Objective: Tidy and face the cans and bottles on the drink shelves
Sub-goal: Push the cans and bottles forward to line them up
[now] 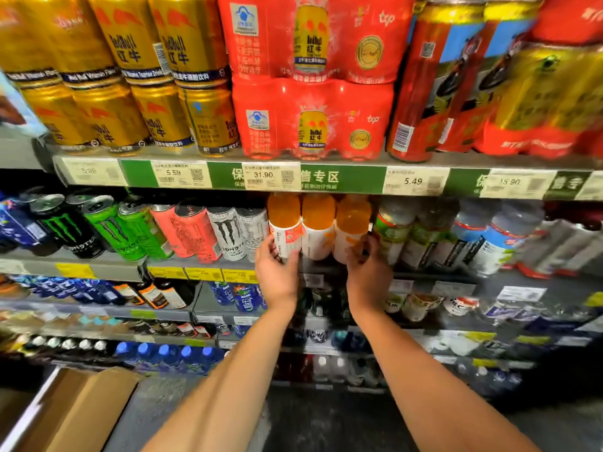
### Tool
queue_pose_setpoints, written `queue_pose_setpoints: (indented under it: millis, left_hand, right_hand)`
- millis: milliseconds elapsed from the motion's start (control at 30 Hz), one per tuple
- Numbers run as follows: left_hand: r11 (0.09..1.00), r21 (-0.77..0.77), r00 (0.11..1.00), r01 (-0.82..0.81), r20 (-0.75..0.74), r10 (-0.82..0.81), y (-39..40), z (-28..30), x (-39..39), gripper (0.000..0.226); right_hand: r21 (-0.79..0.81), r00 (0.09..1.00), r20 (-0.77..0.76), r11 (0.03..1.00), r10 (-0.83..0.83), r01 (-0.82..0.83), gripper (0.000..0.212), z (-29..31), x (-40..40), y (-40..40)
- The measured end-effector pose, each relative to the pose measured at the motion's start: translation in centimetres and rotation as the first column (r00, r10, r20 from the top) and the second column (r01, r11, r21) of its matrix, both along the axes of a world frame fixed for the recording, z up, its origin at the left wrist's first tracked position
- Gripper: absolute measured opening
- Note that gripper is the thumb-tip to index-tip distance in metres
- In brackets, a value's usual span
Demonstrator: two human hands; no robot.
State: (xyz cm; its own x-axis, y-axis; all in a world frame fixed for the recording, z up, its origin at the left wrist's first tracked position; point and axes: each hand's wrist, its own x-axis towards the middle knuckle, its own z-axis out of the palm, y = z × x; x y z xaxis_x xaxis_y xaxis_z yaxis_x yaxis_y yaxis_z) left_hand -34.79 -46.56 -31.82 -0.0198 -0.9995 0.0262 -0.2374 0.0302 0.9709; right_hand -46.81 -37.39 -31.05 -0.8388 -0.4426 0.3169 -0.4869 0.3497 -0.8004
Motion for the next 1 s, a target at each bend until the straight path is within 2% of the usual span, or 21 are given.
queue_pose_setpoints:
  millis: [167, 267, 367, 433, 500, 733, 800, 900, 1000]
  left_hand:
    - [0.999, 0.005, 0.999, 0.035, -0.003, -0.035, 0.5, 1.4, 0.4, 0.058]
    - [0.998, 0.034, 0.999, 0.052, -0.018, -0.051, 0.5, 1.3, 0.7, 0.059]
    - [0.998, 0.002, 0.996, 0.061, -0.065, -0.061, 1.4, 1.7, 0.5, 0.047]
    - [0.992, -0.036, 0.992, 0.118, -0.03, -0.119, 2.4, 1.9, 0.3, 0.035]
    - [0.983, -0.037, 0.981, 0.182, -0.056, -0.184, 3.4, 2.1, -0.3, 0.029]
    - [0.926, -0.046, 0.927, 0.374, 0.042, -0.372, 6.6, 1.8, -3.4, 0.021]
    - [0.919, -0.056, 0.92, 0.389, 0.079, -0.385, 7.5, 2.0, -4.5, 0.026]
    - [0.918, -0.065, 0.918, 0.391, 0.094, -0.385, 8.7, 2.2, -6.6, 0.028]
    - [0.928, -0.064, 0.927, 0.367, 0.107, -0.359, 9.7, 2.3, -8.9, 0.029]
  right_hand:
    - [0.007, 1.0, 0.019, 1.0, 0.004, -0.004, 0.042, 0.5, -0.2, -0.3]
    - [-0.046, 0.992, 0.105, 0.997, 0.07, -0.065, 0.034, 0.5, 0.3, 0.6]
    - [-0.075, 0.98, 0.195, 0.997, 0.049, -0.034, 0.03, 0.7, 0.9, 2.4]
    - [-0.1, 0.978, 0.208, 0.995, 0.008, 0.013, 0.022, 0.8, 0.9, 3.5]
    - [-0.116, 0.981, 0.191, 0.992, -0.034, 0.057, 0.015, 0.9, 0.4, 4.6]
    - [-0.072, 0.963, 0.183, 0.974, -0.197, 0.213, 0.026, 0.6, -3.6, 8.6]
    - [-0.065, 0.963, 0.189, 0.976, -0.191, 0.206, 0.026, 1.1, -5.0, 9.1]
    - [-0.037, 0.975, 0.181, 0.99, -0.126, 0.135, 0.043, 1.5, -7.0, 9.5]
    - [-0.027, 0.979, 0.192, 0.997, -0.061, 0.068, 0.042, 0.9, -8.6, 9.3]
